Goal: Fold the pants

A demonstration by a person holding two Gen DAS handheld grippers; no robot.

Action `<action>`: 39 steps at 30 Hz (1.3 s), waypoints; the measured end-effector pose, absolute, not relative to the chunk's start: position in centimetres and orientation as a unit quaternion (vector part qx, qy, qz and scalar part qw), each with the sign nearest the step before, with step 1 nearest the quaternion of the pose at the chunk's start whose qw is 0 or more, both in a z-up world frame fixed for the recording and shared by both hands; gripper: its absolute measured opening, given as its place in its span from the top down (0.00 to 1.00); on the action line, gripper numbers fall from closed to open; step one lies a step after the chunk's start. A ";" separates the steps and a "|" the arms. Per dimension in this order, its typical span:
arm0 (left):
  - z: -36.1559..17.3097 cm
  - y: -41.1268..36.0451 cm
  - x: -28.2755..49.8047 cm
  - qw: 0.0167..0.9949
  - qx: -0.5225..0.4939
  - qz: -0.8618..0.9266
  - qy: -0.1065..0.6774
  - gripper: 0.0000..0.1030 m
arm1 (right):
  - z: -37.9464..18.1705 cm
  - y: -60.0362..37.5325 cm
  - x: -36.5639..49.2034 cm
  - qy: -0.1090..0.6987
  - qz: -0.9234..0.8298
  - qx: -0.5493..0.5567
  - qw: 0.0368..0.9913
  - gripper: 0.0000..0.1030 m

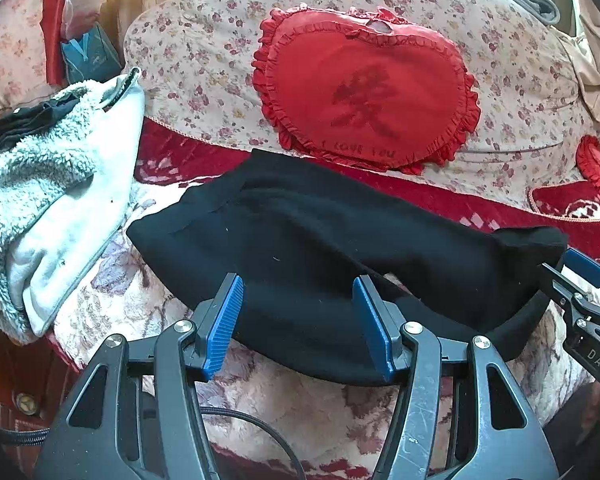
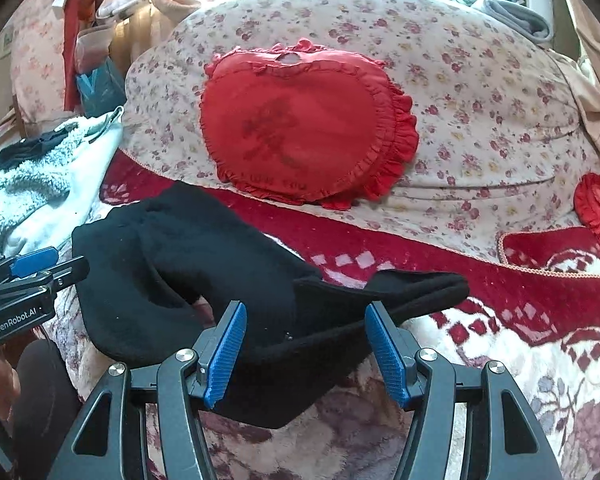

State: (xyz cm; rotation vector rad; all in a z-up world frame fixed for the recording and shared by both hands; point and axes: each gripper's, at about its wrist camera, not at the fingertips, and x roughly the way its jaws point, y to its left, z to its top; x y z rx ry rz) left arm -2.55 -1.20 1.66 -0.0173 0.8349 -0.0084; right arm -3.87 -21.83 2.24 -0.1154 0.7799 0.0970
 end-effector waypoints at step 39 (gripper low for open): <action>-1.0 2.6 -1.5 0.899 -0.040 0.025 0.435 0.44 | 0.7 -19.5 -2.4 0.403 0.065 -0.073 0.910 0.42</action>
